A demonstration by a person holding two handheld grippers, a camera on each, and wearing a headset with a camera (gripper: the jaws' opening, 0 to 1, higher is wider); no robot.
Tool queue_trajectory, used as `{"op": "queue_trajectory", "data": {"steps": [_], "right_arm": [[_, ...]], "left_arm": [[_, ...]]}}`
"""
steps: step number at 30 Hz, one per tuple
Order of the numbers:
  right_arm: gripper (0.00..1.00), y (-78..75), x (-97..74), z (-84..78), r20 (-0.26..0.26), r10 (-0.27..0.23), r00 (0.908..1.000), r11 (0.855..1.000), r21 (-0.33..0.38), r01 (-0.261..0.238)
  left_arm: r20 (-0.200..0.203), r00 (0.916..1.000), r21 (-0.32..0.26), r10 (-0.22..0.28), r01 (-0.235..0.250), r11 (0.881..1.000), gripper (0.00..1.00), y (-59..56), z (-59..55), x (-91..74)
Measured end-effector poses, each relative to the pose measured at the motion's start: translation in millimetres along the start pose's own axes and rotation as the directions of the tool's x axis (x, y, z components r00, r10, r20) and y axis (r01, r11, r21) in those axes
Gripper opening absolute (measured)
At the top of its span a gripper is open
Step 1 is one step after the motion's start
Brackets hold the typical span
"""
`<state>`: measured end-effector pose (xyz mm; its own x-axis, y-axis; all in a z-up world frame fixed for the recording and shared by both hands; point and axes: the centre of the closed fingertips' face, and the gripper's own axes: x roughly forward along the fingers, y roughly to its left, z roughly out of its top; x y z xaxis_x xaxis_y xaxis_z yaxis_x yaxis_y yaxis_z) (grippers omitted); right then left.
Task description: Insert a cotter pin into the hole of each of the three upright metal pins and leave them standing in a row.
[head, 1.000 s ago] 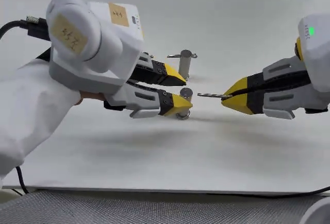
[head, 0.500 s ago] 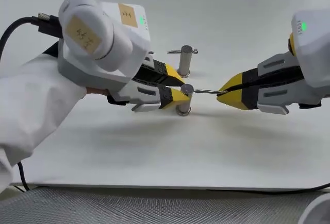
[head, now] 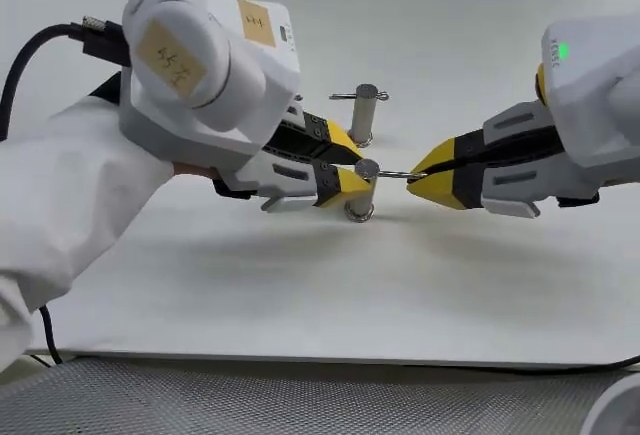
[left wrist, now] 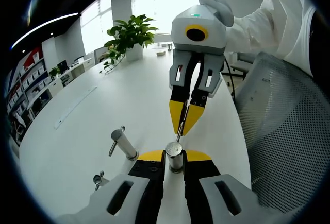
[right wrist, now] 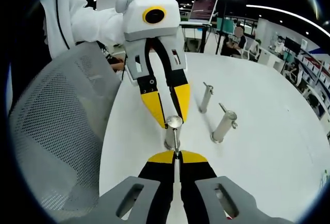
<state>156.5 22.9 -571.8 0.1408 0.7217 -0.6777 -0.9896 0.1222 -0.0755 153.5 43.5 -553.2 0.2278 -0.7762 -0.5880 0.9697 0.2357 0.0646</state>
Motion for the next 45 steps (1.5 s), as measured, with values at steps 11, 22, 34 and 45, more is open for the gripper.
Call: {"op": "queue_trajectory", "data": {"steps": [11, 22, 34, 45], "right_arm": [[0.00, 1.4, 12.8, 11.0, -0.011, 0.006, 0.9999, 0.999, -0.045, -0.006], [0.00, 3.3, 16.8, 15.3, -0.049, 0.032, 0.9983, 0.992, -0.120, -0.037], [0.00, 5.2, 15.8, 15.3, -0.083, 0.051, 0.9953, 0.982, -0.179, -0.065], [0.17, 1.7, 14.4, 11.1, -0.075, 0.021, 0.9969, 0.992, -0.119, -0.030]], "left_arm": [[-0.008, 1.0000, 0.019, 0.001, -0.001, 1.000, 0.10, -0.7, 1.3, 0.3], [-0.021, 0.9998, 0.026, -0.003, 0.004, 1.000, 0.10, 0.5, 0.7, -0.2], [-0.035, 0.9994, 0.040, -0.007, 0.008, 0.999, 0.11, 0.5, 1.9, 1.3], [-0.028, 0.9996, 0.030, -0.004, 0.004, 1.000, 0.29, 0.9, -2.7, -6.2]]}}
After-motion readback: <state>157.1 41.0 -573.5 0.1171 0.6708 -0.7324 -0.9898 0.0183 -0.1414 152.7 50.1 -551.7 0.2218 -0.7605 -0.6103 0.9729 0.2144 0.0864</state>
